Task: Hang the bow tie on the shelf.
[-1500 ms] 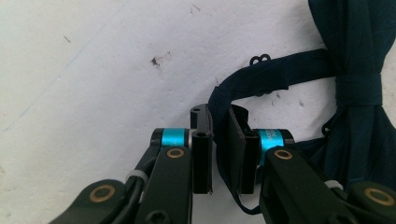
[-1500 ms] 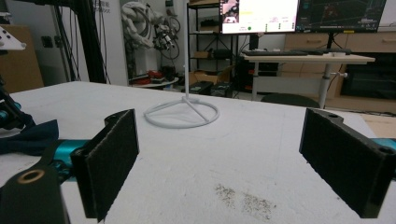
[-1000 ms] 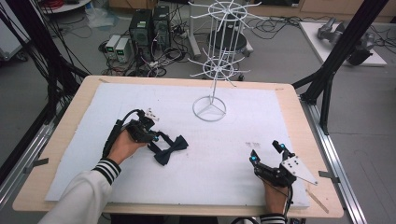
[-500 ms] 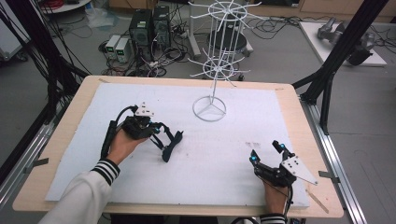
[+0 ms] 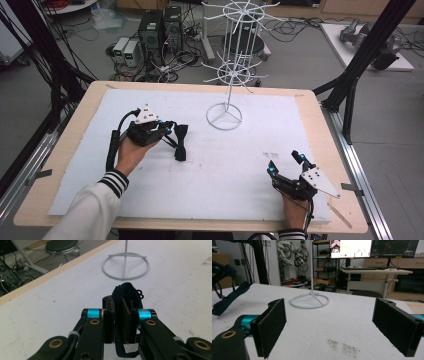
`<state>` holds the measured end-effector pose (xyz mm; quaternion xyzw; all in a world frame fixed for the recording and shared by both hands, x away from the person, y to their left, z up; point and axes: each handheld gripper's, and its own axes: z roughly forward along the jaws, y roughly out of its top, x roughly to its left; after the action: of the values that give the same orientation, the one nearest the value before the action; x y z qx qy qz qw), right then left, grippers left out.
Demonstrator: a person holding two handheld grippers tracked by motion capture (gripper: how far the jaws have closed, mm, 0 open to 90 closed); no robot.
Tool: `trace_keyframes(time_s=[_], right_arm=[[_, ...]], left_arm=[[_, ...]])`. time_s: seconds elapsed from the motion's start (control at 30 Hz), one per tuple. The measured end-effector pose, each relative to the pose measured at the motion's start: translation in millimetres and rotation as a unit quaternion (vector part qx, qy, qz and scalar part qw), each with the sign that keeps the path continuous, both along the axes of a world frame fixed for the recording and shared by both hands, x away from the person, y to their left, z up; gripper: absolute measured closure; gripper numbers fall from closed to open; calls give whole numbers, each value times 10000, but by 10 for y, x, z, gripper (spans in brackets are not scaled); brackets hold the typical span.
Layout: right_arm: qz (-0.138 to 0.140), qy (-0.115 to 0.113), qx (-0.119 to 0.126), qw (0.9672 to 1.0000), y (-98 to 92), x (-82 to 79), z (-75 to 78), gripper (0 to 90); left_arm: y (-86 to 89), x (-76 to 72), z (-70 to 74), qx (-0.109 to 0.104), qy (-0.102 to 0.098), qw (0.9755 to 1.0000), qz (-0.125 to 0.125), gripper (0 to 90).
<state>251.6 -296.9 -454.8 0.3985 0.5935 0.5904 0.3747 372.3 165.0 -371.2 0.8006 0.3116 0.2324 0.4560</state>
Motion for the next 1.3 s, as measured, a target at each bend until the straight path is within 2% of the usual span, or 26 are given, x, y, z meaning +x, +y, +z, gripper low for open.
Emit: trace_keyframes(time_s=[0.17, 0.33, 0.57, 0.97, 1.07, 1.3], right_arm=[[0, 1, 1, 10000, 0, 0, 0, 110], [-1, 1, 4, 10000, 0, 0, 0, 110], [4, 0, 7, 10000, -1, 0, 0, 110], [11, 5, 23, 10000, -2, -2, -1, 110], [10, 7, 24, 10000, -2, -2, -1, 110], [13, 6, 28, 10000, -3, -3, -1, 110]], left_arm=[[-12, 2, 57, -238, -178, 9995, 59, 815], [-40, 17, 144, -403, -365, 9985, -2, 815], [-108, 53, 260, -656, -441, 9969, -64, 815], [-290, 157, 432, -780, -612, 9950, -151, 814], [-347, 168, 472, -831, -631, 9943, -214, 814], [-513, 189, 616, -804, -766, 9931, -387, 814]])
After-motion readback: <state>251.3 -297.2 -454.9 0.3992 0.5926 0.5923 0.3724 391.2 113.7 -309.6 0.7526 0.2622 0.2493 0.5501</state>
